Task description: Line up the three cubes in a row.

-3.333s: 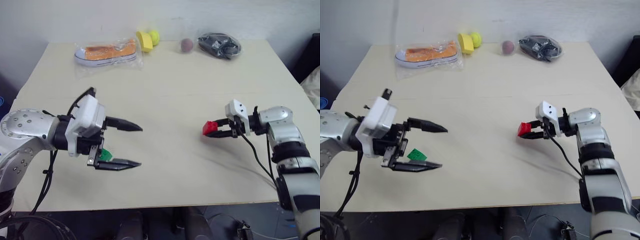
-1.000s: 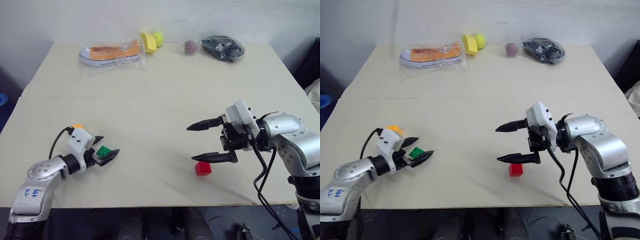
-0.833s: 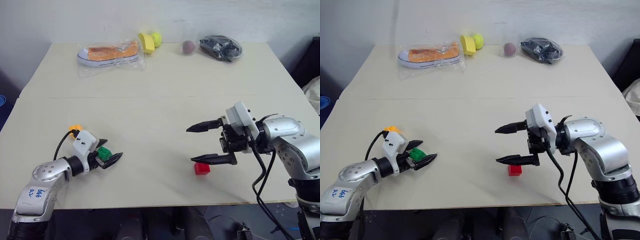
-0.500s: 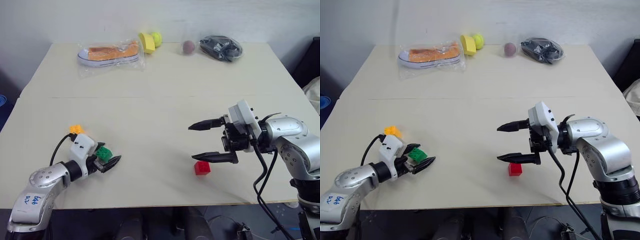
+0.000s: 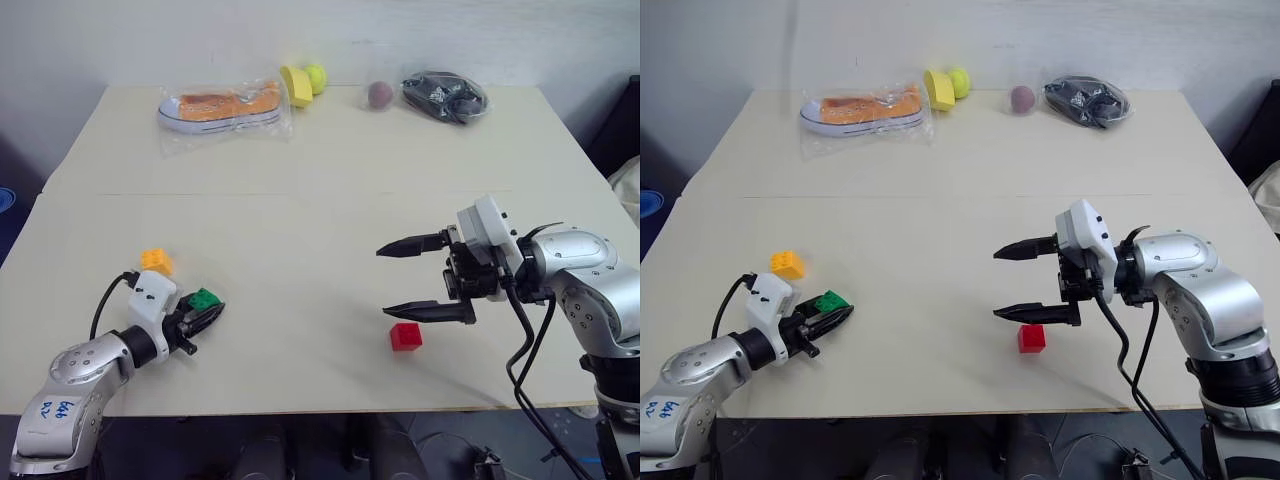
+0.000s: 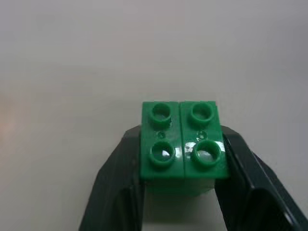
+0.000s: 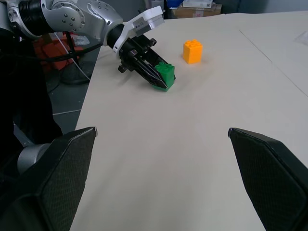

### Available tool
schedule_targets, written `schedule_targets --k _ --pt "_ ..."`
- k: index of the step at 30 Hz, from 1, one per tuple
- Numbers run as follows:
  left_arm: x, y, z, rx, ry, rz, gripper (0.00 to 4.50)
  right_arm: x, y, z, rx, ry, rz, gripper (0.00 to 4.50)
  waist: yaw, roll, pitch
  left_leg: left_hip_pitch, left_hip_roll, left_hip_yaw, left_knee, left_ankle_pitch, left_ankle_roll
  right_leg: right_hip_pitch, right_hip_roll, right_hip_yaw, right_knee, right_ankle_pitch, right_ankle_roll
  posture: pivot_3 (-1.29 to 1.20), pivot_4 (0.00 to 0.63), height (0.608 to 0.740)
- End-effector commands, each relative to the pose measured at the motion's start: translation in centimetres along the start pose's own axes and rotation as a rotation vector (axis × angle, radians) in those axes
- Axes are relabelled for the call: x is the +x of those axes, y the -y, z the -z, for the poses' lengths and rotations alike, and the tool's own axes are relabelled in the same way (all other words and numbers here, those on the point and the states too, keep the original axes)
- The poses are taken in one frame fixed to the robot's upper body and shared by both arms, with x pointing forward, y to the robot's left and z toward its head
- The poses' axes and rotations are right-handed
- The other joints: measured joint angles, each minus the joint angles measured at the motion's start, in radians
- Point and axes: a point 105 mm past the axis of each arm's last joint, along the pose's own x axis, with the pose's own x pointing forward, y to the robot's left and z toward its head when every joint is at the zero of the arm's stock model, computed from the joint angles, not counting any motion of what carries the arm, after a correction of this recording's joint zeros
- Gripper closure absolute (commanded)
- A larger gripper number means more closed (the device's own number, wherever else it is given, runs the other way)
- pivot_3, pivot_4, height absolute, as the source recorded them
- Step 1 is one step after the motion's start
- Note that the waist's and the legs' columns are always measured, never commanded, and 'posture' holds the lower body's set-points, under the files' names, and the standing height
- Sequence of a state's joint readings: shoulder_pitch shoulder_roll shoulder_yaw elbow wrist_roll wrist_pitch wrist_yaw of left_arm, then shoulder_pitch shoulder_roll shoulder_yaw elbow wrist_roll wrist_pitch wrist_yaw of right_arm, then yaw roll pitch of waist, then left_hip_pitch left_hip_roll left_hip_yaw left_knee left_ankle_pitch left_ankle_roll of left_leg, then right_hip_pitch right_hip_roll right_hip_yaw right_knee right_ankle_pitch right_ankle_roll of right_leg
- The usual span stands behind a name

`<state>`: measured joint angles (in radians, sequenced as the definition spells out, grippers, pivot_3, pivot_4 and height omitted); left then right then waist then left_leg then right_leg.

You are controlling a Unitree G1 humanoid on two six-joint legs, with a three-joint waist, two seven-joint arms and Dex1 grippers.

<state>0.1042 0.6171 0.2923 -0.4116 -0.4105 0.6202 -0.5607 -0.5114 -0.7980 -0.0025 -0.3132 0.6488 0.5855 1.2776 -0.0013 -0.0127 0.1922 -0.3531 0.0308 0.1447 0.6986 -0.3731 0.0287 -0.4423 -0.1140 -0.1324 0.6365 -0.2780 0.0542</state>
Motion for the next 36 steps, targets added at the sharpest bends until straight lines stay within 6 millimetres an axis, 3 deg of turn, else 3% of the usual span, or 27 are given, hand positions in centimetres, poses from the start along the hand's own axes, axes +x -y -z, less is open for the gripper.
schedule_targets --k 1,5,9,13,22,34,36 --pt "0.3 0.5 -0.9 0.049 0.028 0.048 2.99 -0.2 -0.2 -0.8 -0.054 -0.003 -0.009 0.0 0.0 0.0 0.0 0.0 0.0 0.0 0.0 0.0 0.0 0.0 0.0 0.0 0.0 0.0 0.0 0.0 0.15 0.74" --pt "0.8 4.5 -3.1 0.174 0.062 0.339 2.99 -0.9 -0.4 -0.1 -0.052 -0.048 -0.006 0.0 0.004 0.0 0.0 0.0 0.0 0.0 0.0 0.0 0.0 0.0 0.0 0.0 0.0 0.0 0.0 0.0 0.15 0.74" --pt "1.3 7.8 -2.8 0.307 -0.022 0.635 2.99 -2.4 -1.0 1.3 -0.059 -0.139 0.004 0.0 0.006 0.0 0.0 0.0 0.0 0.0 0.0 0.0 0.0 0.0 0.0 0.0 -0.001 0.0 0.0 0.0 0.15 0.74" --pt "2.6 9.4 -2.3 0.438 -0.07 0.786 2.99 -4.1 -2.4 2.9 -0.059 -0.234 0.003 0.0 0.004 0.0 0.0 0.0 -0.001 0.0 0.0 0.0 0.0 0.0 0.0 0.0 -0.001 0.0 0.0 0.0 0.15 0.74" --pt "6.1 11.8 -1.9 0.519 -0.071 0.885 2.99 -5.6 -4.1 4.0 -0.02 -0.295 0.048 0.0 0.004 0.0 0.0 0.0 0.0 0.001 0.0 0.0 0.0 0.0 0.002 0.0 0.0 0.0 0.0 0.0 0.15 0.74" --pt "7.0 11.5 -2.2 0.535 -0.05 0.86 2.99 -5.3 -4.2 4.6 -0.032 -0.3 0.054 0.0 0.024 0.0 0.0 0.001 -0.001 0.001 0.002 0.001 0.001 0.001 0.001 0.0 0.0 0.0 0.001 0.0 0.15 0.74" --pt "6.9 11.6 -2.2 0.526 -0.044 0.855 2.27 -5.2 -4.1 4.6 -0.032 -0.294 0.055 0.0 0.025 0.0 0.0 0.001 -0.001 0.0 0.002 0.001 0.001 0.002 0.001 0.0 0.0 0.0 0.001 0.0 0.15 0.74"
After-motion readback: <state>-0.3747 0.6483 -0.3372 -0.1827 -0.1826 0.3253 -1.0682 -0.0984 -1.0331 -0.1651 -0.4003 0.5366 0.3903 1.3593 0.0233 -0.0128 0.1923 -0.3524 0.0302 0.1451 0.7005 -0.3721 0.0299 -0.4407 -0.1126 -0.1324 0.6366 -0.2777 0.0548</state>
